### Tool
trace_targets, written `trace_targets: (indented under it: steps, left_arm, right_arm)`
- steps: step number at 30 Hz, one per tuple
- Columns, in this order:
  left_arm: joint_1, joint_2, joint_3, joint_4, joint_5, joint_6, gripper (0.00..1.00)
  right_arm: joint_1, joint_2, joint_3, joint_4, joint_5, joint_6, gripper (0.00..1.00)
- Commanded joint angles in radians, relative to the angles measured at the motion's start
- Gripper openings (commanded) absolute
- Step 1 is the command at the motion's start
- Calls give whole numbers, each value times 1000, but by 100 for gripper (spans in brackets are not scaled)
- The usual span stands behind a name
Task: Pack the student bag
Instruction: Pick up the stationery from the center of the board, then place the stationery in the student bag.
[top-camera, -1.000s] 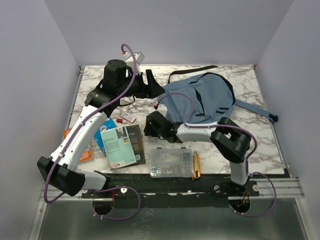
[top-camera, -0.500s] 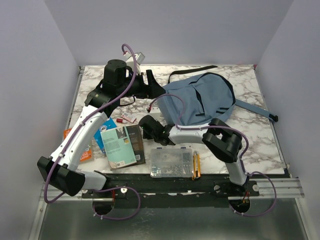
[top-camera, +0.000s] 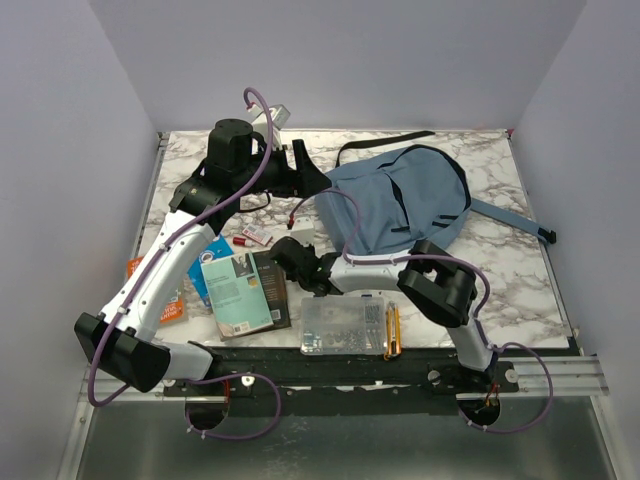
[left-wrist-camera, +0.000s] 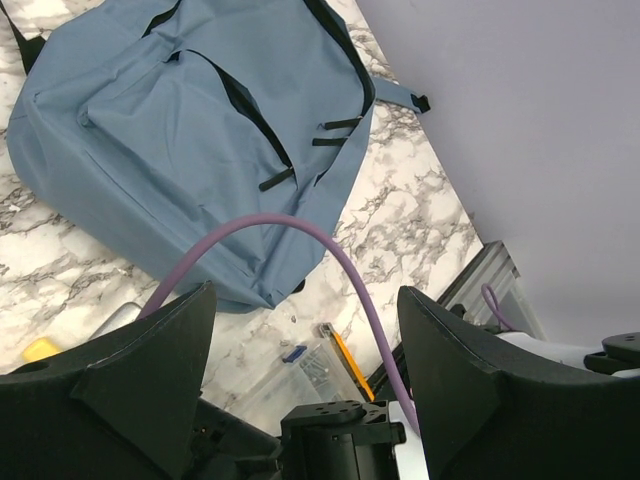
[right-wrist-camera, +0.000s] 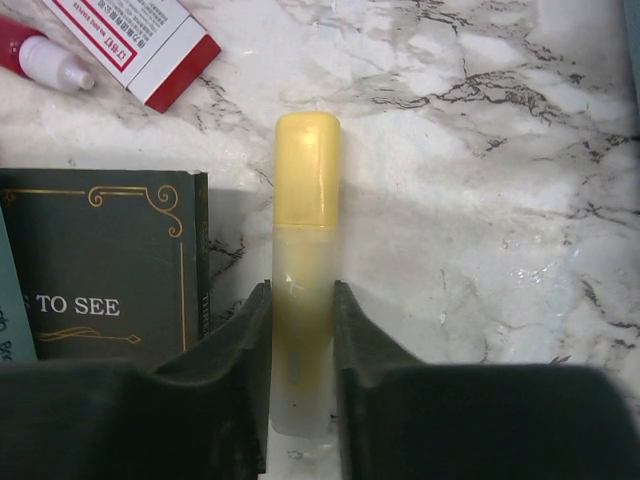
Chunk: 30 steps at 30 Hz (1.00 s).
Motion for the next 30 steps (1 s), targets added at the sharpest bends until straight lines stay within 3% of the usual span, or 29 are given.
trace_targets:
  steps: [1,4,14,22,25,30]
  left_arm:
    - [8,-3,-14,23,25,-9,75]
    - [12,-2,-14,23,24,-12,75]
    - [72,-5,16,-7,17,16,75]
    - [94,24,13,-12,14,13,75]
    - [94,56,11,-7,47,4,75]
    - [91,135,8,11,135,-33,75]
  right_arm:
    - [10,51,-10,-24,6,-32,14]
    - [9,29,-32,26,10,-61,1]
    - [-27,-197,-153,176,-12,-170,1]
    - [-105,-450,-188,34,45,-250,1]
    - [-188,-544,-237,11,27,-301,1]
    - [-438,-609,-257,-107,-160,-323,1]
